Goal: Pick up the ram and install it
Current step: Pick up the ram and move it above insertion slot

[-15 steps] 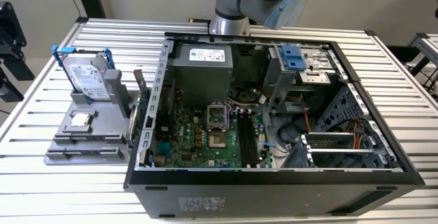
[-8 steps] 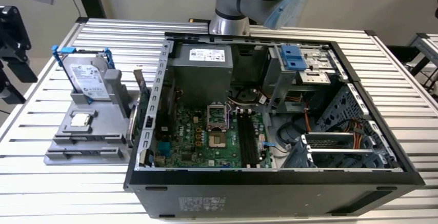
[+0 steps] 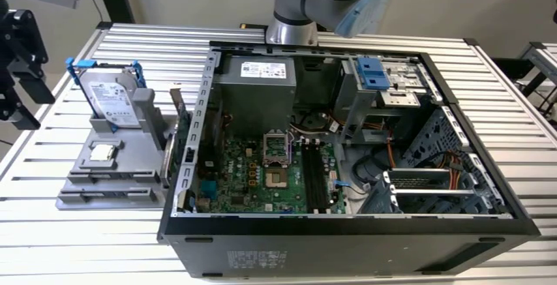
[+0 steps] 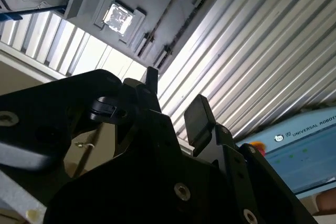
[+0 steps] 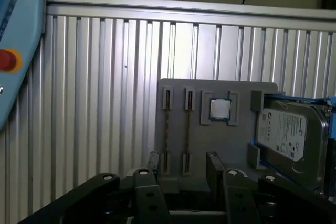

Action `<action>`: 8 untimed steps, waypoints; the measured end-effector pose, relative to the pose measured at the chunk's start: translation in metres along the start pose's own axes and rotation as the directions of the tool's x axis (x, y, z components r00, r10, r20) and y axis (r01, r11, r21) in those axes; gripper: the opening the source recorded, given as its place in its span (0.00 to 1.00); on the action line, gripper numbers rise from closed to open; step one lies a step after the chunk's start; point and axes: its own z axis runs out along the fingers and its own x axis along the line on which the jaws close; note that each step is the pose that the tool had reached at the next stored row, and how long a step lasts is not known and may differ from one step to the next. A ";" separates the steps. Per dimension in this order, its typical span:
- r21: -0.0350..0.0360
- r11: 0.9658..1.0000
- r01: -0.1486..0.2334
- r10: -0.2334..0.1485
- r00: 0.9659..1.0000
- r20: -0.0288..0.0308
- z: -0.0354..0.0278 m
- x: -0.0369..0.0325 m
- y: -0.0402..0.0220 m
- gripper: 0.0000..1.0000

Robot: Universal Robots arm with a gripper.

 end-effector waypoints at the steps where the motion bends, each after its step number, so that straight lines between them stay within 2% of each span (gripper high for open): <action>1: 0.000 1.000 0.000 0.000 1.000 0.000 0.0011 -0.0007 -0.0002 1.00; 4: 0.004 1.000 -0.001 0.001 1.000 0.000 0.0037 -0.0017 -0.0004 1.00; 6: 0.010 1.000 -0.001 0.001 1.000 0.000 0.0052 -0.0018 -0.0003 1.00; 8: 0.020 1.000 -0.001 0.001 1.000 -0.001 0.0067 -0.0019 -0.0004 1.00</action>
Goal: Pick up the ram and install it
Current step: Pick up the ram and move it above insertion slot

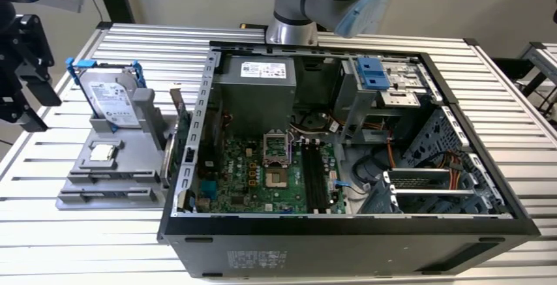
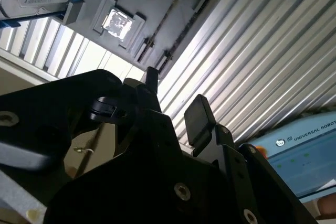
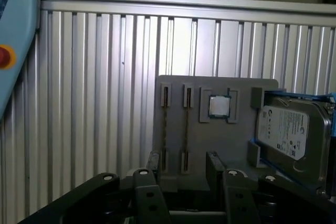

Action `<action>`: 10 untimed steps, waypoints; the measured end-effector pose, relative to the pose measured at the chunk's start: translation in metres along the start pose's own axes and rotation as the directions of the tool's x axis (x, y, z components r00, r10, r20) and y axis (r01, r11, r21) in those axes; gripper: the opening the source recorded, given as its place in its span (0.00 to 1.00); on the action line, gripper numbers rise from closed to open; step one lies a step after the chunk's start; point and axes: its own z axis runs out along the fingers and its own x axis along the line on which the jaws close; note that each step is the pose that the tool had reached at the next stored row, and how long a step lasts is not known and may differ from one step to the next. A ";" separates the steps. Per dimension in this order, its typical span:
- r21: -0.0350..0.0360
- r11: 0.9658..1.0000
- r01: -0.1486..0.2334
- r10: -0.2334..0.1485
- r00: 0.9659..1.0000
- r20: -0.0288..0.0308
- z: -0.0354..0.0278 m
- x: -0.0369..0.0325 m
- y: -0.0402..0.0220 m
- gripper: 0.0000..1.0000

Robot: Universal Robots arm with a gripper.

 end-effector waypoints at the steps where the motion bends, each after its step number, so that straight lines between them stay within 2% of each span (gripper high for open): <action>1: 0.004 1.000 0.000 0.000 1.000 0.000 0.0008 0.0000 -0.0001 1.00; 10: 0.006 1.000 -0.008 0.008 1.000 0.000 0.0048 -0.0001 -0.0001 1.00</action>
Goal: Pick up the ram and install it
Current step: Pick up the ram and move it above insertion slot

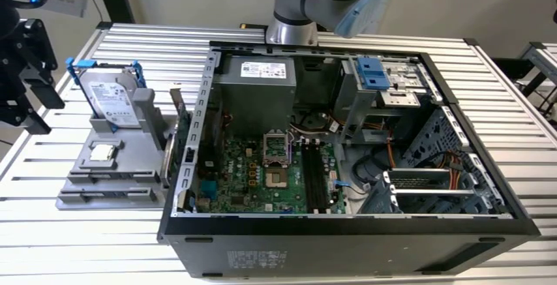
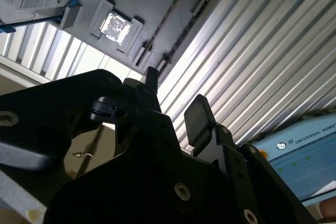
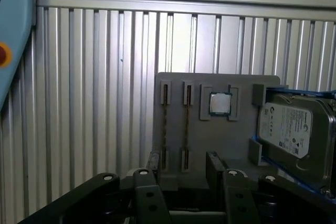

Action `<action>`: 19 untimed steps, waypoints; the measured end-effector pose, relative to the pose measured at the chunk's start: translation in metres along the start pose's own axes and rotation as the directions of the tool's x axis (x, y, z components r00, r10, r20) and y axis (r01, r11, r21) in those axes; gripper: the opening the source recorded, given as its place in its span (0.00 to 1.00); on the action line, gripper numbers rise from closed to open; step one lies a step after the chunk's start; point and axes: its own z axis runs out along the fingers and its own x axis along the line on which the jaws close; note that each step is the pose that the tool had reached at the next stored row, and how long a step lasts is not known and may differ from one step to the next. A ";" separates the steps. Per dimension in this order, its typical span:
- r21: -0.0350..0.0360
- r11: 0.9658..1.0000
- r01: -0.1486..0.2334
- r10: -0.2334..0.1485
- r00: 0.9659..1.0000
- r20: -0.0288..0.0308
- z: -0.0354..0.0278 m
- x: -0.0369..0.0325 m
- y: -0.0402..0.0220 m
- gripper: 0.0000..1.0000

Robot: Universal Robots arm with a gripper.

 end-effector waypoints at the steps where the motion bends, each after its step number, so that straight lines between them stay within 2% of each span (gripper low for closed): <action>1: 0.000 1.000 0.000 0.000 1.000 0.000 0.0000 0.0000 0.0000 1.00; 6: 0.000 1.000 0.000 0.000 1.000 -0.001 0.0019 0.0001 0.0000 1.00; 19: 0.000 1.000 0.000 0.000 1.000 -0.005 0.0159 0.0004 0.0000 1.00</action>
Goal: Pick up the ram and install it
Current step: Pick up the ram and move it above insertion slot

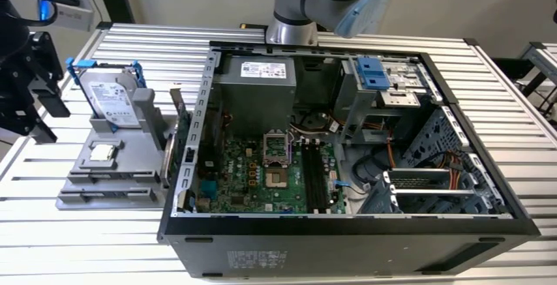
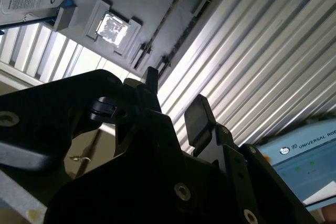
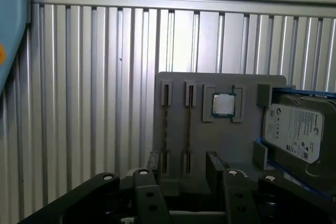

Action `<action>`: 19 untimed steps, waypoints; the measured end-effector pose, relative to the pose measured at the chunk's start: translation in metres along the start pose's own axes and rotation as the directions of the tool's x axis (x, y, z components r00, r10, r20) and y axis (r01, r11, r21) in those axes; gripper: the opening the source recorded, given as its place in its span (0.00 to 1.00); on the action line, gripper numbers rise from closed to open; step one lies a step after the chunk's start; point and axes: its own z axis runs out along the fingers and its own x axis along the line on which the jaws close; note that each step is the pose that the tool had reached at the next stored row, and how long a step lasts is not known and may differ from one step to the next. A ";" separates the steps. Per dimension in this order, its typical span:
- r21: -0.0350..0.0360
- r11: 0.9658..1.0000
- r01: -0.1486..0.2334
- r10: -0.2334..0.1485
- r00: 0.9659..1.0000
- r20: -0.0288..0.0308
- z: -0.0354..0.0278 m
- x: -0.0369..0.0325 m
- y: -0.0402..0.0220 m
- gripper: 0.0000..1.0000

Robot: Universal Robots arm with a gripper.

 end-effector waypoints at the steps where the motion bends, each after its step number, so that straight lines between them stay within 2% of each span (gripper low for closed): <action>1: 0.000 1.000 0.000 0.000 1.000 0.000 0.0012 0.0000 0.0000 1.00; 14: 0.000 1.000 0.000 0.000 1.000 -0.002 0.0138 0.0003 0.0000 1.00; 19: 0.000 1.000 0.000 0.000 1.000 -0.006 0.0179 0.0004 0.0000 1.00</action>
